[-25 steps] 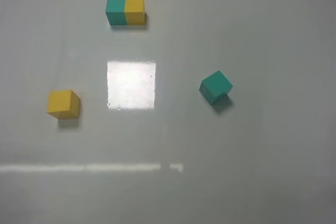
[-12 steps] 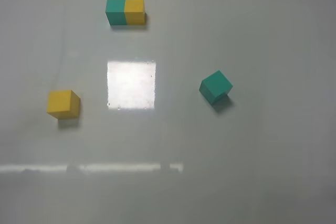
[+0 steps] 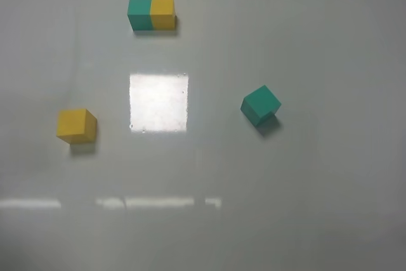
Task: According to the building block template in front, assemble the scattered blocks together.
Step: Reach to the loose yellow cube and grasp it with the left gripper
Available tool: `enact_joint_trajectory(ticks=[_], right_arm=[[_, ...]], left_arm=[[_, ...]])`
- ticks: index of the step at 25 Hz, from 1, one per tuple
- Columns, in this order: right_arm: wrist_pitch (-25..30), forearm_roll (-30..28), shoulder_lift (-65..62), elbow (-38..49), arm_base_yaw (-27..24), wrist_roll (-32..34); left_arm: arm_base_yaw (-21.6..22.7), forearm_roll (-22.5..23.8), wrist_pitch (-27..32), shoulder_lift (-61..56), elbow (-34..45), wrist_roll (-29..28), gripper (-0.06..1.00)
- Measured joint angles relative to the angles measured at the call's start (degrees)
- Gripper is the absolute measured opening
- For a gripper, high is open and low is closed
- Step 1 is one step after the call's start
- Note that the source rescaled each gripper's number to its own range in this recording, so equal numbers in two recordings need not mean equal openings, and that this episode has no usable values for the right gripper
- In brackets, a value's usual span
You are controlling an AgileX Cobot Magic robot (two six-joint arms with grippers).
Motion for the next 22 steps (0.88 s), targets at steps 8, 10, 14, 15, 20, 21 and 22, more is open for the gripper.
enact_joint_trajectory(ticks=[8,10,14,15,20,21,22], right_arm=[[0.0,0.0,0.0,0.0,0.0,0.0],[0.0,0.0,0.0,0.0,0.0,0.0],[0.0,0.0,0.0,0.0,0.0,0.0],[0.0,0.0,0.0,0.0,0.0,0.0],[0.0,0.0,0.0,0.0,0.0,0.0],[0.0,0.0,0.0,0.0,0.0,0.0],[0.0,0.0,0.0,0.0,0.0,0.0]], left_arm=[[-10.0,2.0,-0.6,12.2,-5.2,11.5,0.73],[-12.2,2.8,-0.6,14.9,-6.2,12.0,0.73],[-15.2,5.0,-0.6,20.2,-8.1,12.3,0.73],[-15.7,5.6,-0.6,21.6,-8.6,12.3,0.73],[-17.2,8.2,-0.7,26.3,-9.4,12.4,0.73],[-17.2,8.9,-0.7,27.1,-9.4,12.3,0.73],[-17.4,9.7,-0.7,27.8,-9.4,12.3,0.73]])
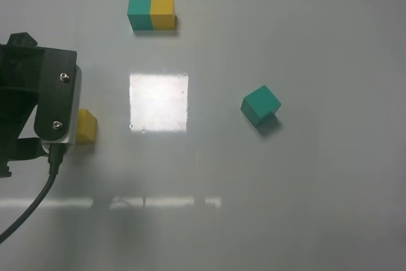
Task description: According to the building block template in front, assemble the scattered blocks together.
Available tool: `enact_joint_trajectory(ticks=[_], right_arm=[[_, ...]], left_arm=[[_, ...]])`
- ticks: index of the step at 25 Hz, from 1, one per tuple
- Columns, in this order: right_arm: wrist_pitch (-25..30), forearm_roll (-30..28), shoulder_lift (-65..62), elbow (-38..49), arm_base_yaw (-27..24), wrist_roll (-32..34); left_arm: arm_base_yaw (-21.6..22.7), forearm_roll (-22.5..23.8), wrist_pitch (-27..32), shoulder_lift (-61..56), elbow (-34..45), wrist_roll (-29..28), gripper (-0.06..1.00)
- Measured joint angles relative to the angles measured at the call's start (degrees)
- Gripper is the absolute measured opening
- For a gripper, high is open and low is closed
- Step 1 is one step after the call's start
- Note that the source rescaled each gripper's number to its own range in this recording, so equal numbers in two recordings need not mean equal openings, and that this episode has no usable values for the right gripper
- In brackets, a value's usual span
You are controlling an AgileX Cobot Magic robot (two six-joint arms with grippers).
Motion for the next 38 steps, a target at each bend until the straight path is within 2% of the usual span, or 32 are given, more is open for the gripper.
enact_joint_trajectory(ticks=[9,21,22,24,25,26,27,33,38], right_arm=[[0.0,0.0,0.0,0.0,0.0,0.0],[0.0,0.0,0.0,0.0,0.0,0.0],[0.0,0.0,0.0,0.0,0.0,0.0],[0.0,0.0,0.0,0.0,0.0,0.0],[0.0,0.0,0.0,0.0,0.0,0.0],[0.0,0.0,0.0,0.0,0.0,0.0],[0.0,0.0,0.0,0.0,0.0,0.0],[0.0,0.0,0.0,0.0,0.0,0.0],[0.0,0.0,0.0,0.0,0.0,0.0]], left_arm=[[-0.4,4.2,-0.1,2.8,0.0,-0.1,0.73],[-0.4,4.7,-2.3,6.7,0.0,-0.2,0.72],[-0.4,4.7,-2.6,6.9,0.0,-0.2,0.7],[-0.4,4.7,-2.8,7.1,0.0,-0.2,0.55],[-0.4,4.7,-2.9,7.2,0.0,-0.2,0.37],[-0.4,4.7,-3.0,7.2,0.0,-0.2,0.11],[-0.4,4.7,-3.0,7.2,0.0,-0.2,0.0],[-0.9,4.8,-1.9,7.6,-0.9,-2.6,0.01],[-7.6,4.5,2.2,8.3,-10.6,-6.3,0.01]])
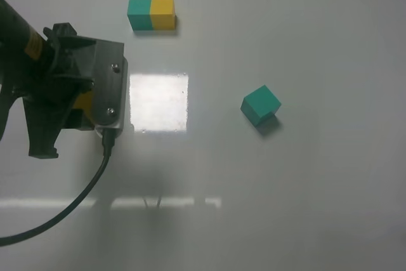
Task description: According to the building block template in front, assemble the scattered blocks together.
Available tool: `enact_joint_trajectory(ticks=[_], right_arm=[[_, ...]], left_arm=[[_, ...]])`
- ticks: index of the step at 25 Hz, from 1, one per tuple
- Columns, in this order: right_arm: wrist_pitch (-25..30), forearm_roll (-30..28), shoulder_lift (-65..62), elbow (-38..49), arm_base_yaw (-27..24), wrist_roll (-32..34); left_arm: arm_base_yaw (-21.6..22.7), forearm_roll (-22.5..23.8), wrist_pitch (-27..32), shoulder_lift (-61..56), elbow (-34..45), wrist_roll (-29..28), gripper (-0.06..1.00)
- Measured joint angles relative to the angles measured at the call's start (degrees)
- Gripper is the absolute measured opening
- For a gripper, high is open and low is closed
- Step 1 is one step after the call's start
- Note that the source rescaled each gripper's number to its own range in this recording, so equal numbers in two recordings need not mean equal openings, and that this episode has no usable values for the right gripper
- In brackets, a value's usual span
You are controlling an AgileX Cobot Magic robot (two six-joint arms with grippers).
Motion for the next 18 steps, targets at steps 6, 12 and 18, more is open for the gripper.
enact_joint_trajectory(ticks=[6,12,18], right_arm=[[0.0,0.0,0.0,0.0,0.0,0.0],[0.0,0.0,0.0,0.0,0.0,0.0],[0.0,0.0,0.0,0.0,0.0,0.0]], left_arm=[[-11.4,-0.3,6.3,5.6,-18.3,-9.2,0.01],[-19.7,-0.8,7.7,18.2,-37.8,-18.7,0.01],[-21.3,-1.9,6.7,30.9,-54.3,-29.7,0.01]])
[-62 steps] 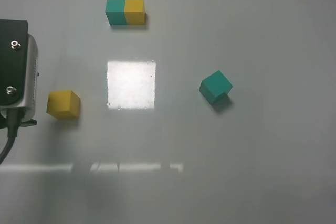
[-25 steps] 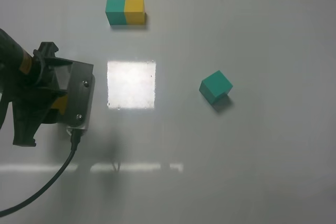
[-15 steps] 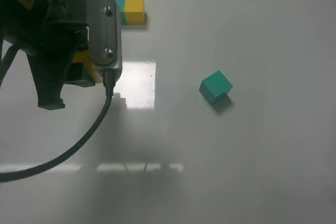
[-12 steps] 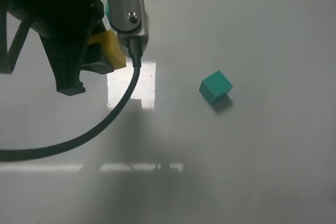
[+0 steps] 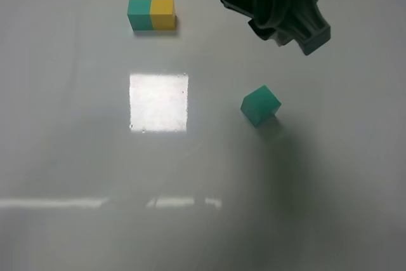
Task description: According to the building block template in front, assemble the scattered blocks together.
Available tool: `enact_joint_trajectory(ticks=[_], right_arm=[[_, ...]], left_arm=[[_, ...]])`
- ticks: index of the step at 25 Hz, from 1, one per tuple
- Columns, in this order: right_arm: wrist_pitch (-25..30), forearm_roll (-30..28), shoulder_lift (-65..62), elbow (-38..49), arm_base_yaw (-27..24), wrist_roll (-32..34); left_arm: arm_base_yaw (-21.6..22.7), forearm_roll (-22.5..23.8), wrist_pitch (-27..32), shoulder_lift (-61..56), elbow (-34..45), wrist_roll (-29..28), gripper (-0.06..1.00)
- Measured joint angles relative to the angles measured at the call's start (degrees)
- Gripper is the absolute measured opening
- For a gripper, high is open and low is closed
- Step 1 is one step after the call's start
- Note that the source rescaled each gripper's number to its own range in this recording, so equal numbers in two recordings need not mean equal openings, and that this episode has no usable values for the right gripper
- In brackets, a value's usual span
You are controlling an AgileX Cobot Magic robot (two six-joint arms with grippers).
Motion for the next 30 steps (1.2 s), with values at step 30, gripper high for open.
enact_joint_trajectory(ticks=[30], right_arm=[[0.0,0.0,0.0,0.0,0.0,0.0]], left_arm=[[5.3,-4.8,-8.1,14.1,-3.6,-11.9,0.01]])
